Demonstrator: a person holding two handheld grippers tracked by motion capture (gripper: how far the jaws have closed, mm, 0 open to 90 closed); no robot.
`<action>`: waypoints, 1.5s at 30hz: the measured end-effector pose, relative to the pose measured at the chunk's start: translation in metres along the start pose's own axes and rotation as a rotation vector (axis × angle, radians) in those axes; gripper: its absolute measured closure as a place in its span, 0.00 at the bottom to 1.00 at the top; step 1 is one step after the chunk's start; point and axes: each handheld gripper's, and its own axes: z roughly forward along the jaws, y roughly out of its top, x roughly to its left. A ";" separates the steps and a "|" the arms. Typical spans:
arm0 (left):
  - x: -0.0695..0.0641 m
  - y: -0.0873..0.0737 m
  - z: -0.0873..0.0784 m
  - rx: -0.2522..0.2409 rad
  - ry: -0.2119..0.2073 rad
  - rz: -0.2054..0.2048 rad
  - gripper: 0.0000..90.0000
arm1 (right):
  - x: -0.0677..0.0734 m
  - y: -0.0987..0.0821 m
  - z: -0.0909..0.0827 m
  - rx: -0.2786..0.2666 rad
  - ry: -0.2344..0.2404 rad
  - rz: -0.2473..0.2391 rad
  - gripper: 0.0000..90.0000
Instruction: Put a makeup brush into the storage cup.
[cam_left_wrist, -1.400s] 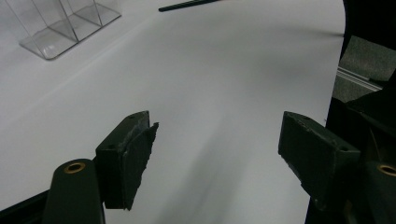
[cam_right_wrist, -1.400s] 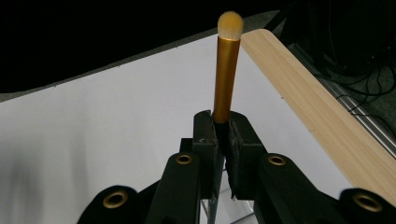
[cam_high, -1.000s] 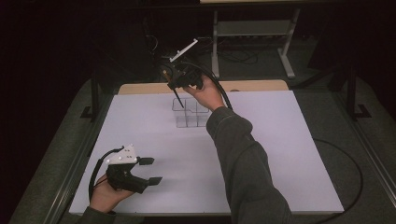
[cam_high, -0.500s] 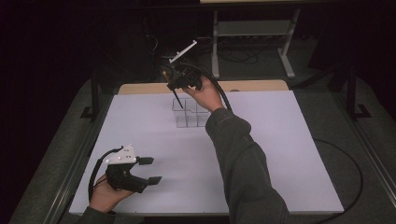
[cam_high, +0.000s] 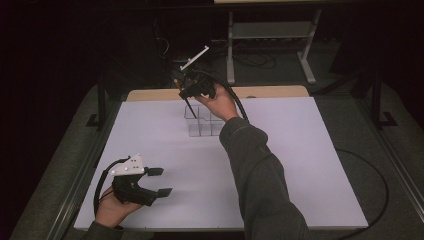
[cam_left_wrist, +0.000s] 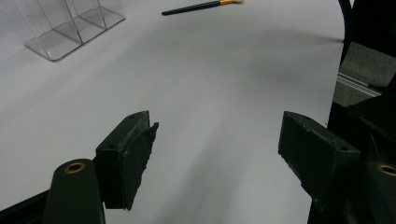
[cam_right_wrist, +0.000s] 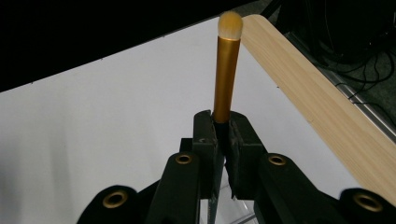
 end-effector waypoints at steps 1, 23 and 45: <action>0.000 0.000 0.000 -0.002 0.000 -0.003 0.28 | 0.000 0.000 0.000 -0.002 0.003 0.005 0.91; 0.001 -0.001 0.001 0.004 -0.001 -0.009 0.28 | -0.001 -0.014 0.006 0.007 0.004 0.031 0.91; 0.000 -0.001 0.001 0.006 -0.001 -0.008 0.28 | -0.003 -0.027 0.013 0.026 -0.002 0.033 0.91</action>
